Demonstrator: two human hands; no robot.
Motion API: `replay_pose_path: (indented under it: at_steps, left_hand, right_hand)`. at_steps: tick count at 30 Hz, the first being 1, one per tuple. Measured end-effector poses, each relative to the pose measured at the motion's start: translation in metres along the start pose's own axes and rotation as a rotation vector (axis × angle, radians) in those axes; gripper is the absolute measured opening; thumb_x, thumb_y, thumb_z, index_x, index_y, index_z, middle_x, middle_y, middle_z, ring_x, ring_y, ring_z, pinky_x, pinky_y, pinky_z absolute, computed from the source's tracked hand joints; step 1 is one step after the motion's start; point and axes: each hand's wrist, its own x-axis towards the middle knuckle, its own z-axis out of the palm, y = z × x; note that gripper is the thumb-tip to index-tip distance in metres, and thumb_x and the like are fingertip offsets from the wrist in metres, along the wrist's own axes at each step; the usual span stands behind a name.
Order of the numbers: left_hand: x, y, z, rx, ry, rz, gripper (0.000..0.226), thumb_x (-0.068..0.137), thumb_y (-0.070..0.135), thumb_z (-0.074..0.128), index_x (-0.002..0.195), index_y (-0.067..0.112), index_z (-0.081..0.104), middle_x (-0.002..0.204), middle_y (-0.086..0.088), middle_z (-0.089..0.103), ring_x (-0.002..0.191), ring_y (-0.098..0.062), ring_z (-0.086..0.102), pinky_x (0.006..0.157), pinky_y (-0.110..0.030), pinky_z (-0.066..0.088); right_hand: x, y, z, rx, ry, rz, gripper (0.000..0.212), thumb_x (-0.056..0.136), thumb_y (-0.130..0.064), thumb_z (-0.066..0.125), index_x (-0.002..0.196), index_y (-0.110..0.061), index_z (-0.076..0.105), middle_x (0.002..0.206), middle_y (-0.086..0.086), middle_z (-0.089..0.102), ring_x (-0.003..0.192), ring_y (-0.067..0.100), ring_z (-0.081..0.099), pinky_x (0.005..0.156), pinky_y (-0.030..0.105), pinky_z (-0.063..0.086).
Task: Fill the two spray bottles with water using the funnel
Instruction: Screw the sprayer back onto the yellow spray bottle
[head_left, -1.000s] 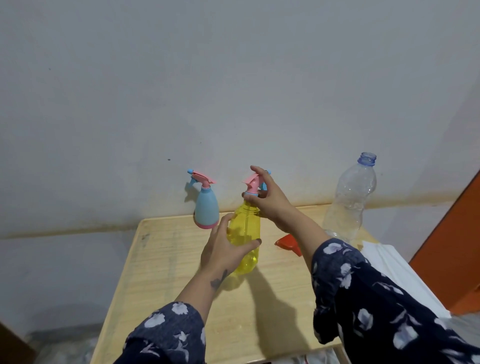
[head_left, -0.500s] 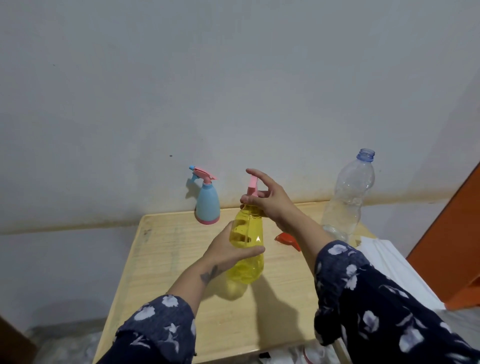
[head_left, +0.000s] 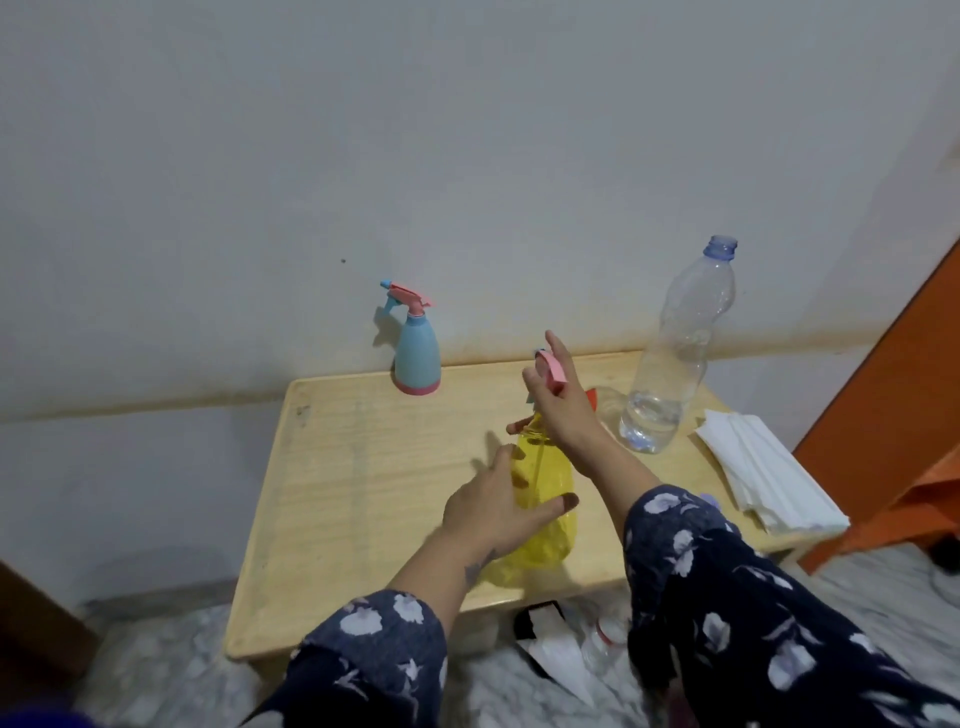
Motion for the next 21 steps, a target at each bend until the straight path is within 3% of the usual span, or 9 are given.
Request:
replay_pose_path:
  at_steps: [2,5,9,16,19,21]
  left_hand:
    - [-0.008,-0.008,0.005,0.051,-0.163,0.029,0.079,0.084,0.078,0.033,0.148,0.033,0.025,0.139,-0.001,0.053,0.123,-0.025,0.054,0.092,-0.035,0.044]
    - [-0.012,-0.029,0.004,0.094,-0.268,-0.027,0.062,0.093,0.068,0.027,0.137,0.030,0.046,0.134,-0.003,0.058,0.118,-0.025,0.055,0.096,-0.037,0.044]
    - [-0.009,-0.055,-0.010,0.213,-0.385,-0.118,0.050,0.095,0.045,0.051,0.139,0.022,0.044,0.139,-0.001,0.054,0.122,-0.023,0.053,0.102,-0.036,0.043]
    - [-0.018,-0.069,-0.016,0.192,-0.269,-0.209,0.048,0.095,0.043,0.052,0.137,0.021,0.045,0.137,-0.006,0.053,0.116,-0.024,0.055,0.100,-0.035,0.044]
    - [-0.030,-0.066,-0.010,0.167,-0.231,-0.231,0.046,0.095,0.042,0.052,0.136,0.022,0.046,0.133,-0.005,0.055,0.113,-0.023,0.056,0.098,-0.034,0.046]
    - [-0.041,-0.063,-0.006,0.168,-0.214,-0.246,0.045,0.095,0.041,0.052,0.135,0.023,0.047,0.131,-0.005,0.056,0.112,-0.023,0.057,0.098,-0.035,0.046]
  right_hand:
    - [-0.018,0.020,-0.009,-0.054,0.076,0.016,0.034,0.089,-0.050,0.052,0.111,-0.070,0.036,0.114,0.007,0.055,0.097,0.037,0.062,0.088,0.060,0.050]
    - [-0.051,0.037,-0.025,-0.078,0.114,0.131,0.018,0.096,-0.042,0.048,0.113,-0.048,0.046,0.090,0.014,0.054,0.080,0.038,0.059,0.067,0.054,0.058]
    - [-0.086,0.066,-0.050,-0.273,0.020,0.258,0.026,0.097,-0.044,0.043,0.116,-0.029,0.051,0.088,0.001,0.061,0.086,0.022,0.066,0.084,0.050,0.054]
    - [-0.124,0.089,-0.085,-0.372,0.026,0.318,0.036,0.098,-0.045,0.039,0.120,-0.020,0.053,0.091,0.001,0.063,0.081,0.023,0.066,0.085,0.042,0.051]
    - [-0.134,0.083,-0.089,-0.329,0.019,0.306,0.030,0.097,-0.044,0.042,0.114,-0.022,0.053,0.078,0.001,0.060,0.074,0.024,0.064,0.069,0.041,0.055]
    - [-0.139,0.077,-0.085,-0.309,-0.019,0.285,0.027,0.097,-0.047,0.042,0.112,-0.027,0.052,0.075,0.000,0.059,0.072,0.021,0.063,0.068,0.042,0.055]
